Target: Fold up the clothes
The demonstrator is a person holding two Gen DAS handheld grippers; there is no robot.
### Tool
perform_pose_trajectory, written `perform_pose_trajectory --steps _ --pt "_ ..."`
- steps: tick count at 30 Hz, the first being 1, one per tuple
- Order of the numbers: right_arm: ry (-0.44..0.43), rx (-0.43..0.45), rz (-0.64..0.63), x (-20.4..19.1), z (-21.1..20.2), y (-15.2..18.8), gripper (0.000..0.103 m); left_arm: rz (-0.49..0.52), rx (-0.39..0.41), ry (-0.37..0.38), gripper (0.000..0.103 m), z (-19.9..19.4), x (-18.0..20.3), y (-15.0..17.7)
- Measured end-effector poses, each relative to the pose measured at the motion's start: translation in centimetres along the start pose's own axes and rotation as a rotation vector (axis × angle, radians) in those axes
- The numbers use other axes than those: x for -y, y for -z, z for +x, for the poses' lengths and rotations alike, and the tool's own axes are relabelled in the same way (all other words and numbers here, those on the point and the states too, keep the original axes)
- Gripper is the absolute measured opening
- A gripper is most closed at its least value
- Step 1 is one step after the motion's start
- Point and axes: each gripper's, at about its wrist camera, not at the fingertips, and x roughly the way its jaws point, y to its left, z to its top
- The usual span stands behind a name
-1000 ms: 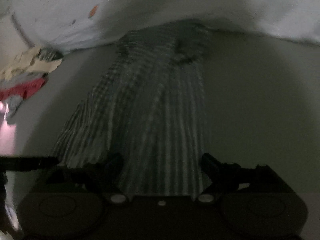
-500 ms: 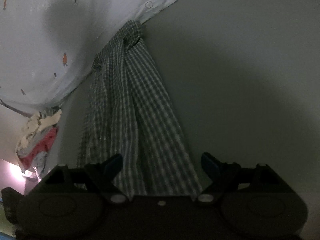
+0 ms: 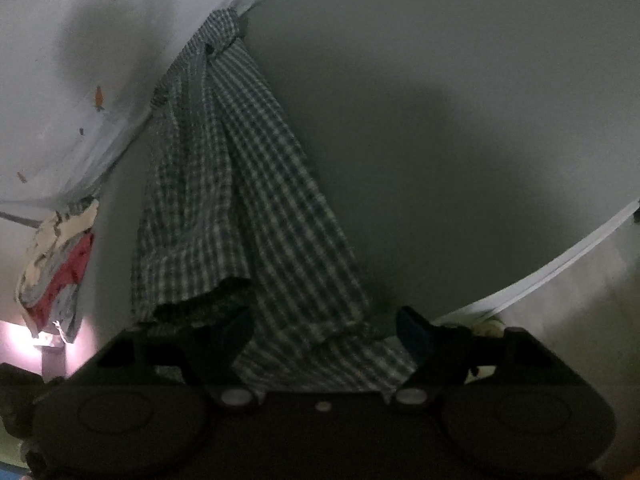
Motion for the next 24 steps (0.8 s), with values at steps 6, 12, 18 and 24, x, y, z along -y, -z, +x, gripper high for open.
perform_pose_trajectory --steps 6,12,18,24 --pt "-0.010 -0.063 -0.004 0.1 1.4 0.3 0.079 0.010 -0.053 -0.013 0.070 0.4 -0.3 0.4" --pt "0.007 -0.072 -0.077 -1.2 2.3 0.1 0.069 0.051 -0.126 -0.026 0.070 2.0 -0.6 0.4" --pt "0.010 -0.115 -0.118 -1.9 3.2 -0.2 0.049 0.083 -0.208 -0.035 0.068 3.9 -0.5 0.2" --pt "-0.040 -0.118 -0.196 -2.9 2.2 -0.4 0.010 0.022 -0.245 -0.057 0.015 3.4 -0.7 -0.3"
